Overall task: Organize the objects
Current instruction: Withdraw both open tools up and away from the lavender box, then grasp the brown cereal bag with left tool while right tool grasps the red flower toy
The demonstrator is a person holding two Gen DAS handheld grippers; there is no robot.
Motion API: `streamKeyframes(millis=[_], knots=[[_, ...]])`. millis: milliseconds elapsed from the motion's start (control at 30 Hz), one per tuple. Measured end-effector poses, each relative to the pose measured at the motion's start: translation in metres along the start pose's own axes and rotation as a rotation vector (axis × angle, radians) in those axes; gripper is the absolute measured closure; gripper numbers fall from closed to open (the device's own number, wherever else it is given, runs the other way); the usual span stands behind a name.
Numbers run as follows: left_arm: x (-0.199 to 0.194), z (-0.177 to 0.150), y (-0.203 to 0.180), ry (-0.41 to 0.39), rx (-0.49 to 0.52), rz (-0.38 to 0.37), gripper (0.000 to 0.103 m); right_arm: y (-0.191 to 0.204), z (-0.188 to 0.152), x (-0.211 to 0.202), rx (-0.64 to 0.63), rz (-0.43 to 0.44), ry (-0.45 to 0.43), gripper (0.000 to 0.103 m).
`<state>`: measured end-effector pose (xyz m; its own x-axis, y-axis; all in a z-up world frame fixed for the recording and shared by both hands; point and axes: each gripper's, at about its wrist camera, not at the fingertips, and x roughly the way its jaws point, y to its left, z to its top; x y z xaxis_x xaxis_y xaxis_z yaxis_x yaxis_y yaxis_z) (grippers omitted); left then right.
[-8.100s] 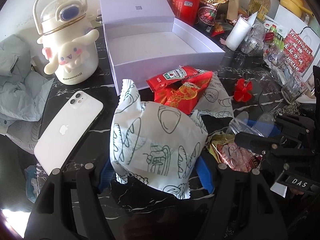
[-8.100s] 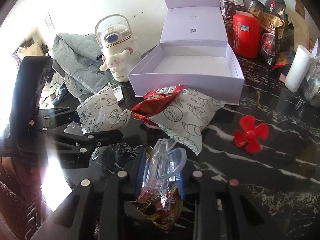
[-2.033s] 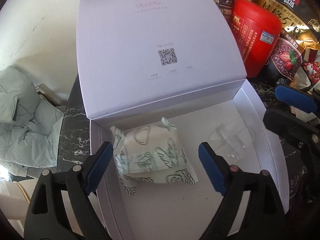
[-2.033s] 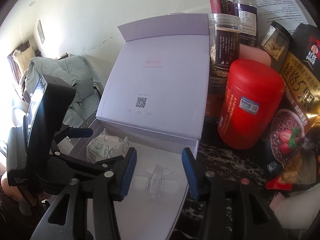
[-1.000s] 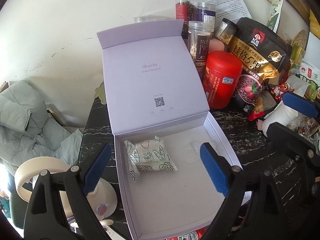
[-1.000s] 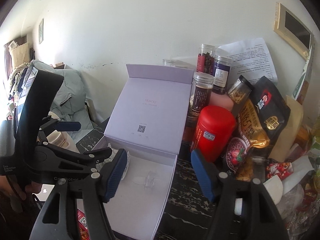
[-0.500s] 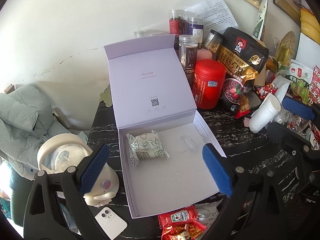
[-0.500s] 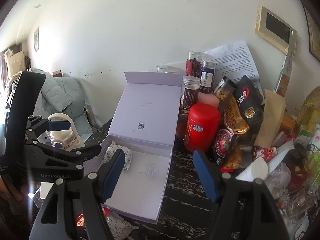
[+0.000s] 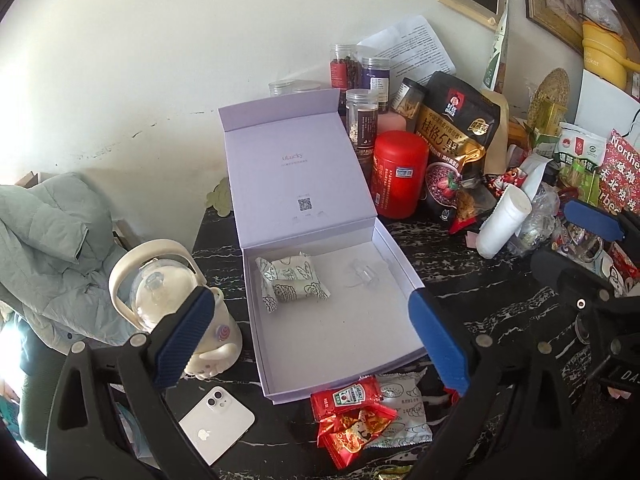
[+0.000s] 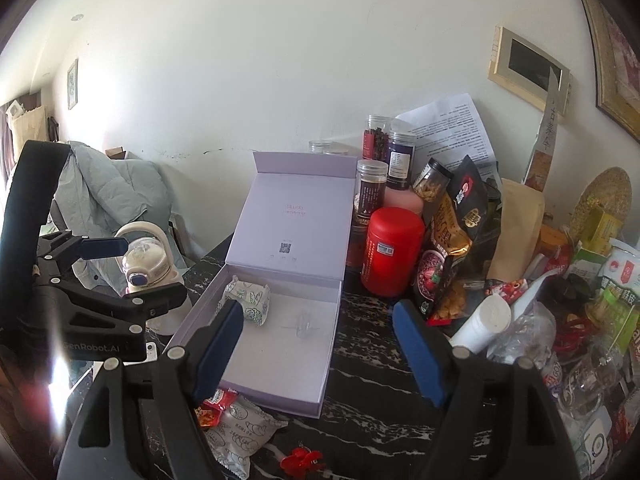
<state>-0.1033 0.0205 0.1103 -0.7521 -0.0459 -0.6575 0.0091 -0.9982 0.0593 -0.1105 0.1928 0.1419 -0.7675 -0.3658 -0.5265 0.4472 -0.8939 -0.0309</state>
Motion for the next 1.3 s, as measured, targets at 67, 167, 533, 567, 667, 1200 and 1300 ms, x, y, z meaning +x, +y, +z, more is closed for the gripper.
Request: streamKeyframes(millis=[67, 167, 533, 567, 667, 1200, 1300], knots=[[-0.005, -0.004, -0.001, -0.002, -0.001, 0.0, 0.005, 0.002, -0.004, -0.005, 0.001, 0.002, 0.005, 0.024], [-0.011, -0.01, -0.002, -0.006, -0.004, -0.004, 0.005, 0.003, -0.01, -0.012, 0.0, 0.0, 0.008, 0.024], [-0.035, -0.035, -0.011, -0.029, -0.02, -0.02, 0.005, 0.004, -0.043, -0.024, 0.029, 0.019, 0.055, 0.024], [-0.036, -0.038, -0.012, -0.026, -0.016, -0.021, 0.005, 0.004, -0.046, -0.025, 0.032, 0.02, 0.06, 0.024], [-0.036, -0.049, -0.018, -0.012, -0.008, -0.014, 0.004, 0.004, -0.057, -0.026, 0.033, 0.018, 0.078, 0.024], [-0.019, -0.113, -0.031, 0.102, -0.026, -0.015, 0.004, 0.011, -0.117, -0.015, 0.04, 0.049, 0.177, 0.024], [-0.016, -0.124, -0.033, 0.119, -0.022, -0.012, 0.005, 0.013, -0.129, -0.011, 0.039, 0.06, 0.191, 0.024]])
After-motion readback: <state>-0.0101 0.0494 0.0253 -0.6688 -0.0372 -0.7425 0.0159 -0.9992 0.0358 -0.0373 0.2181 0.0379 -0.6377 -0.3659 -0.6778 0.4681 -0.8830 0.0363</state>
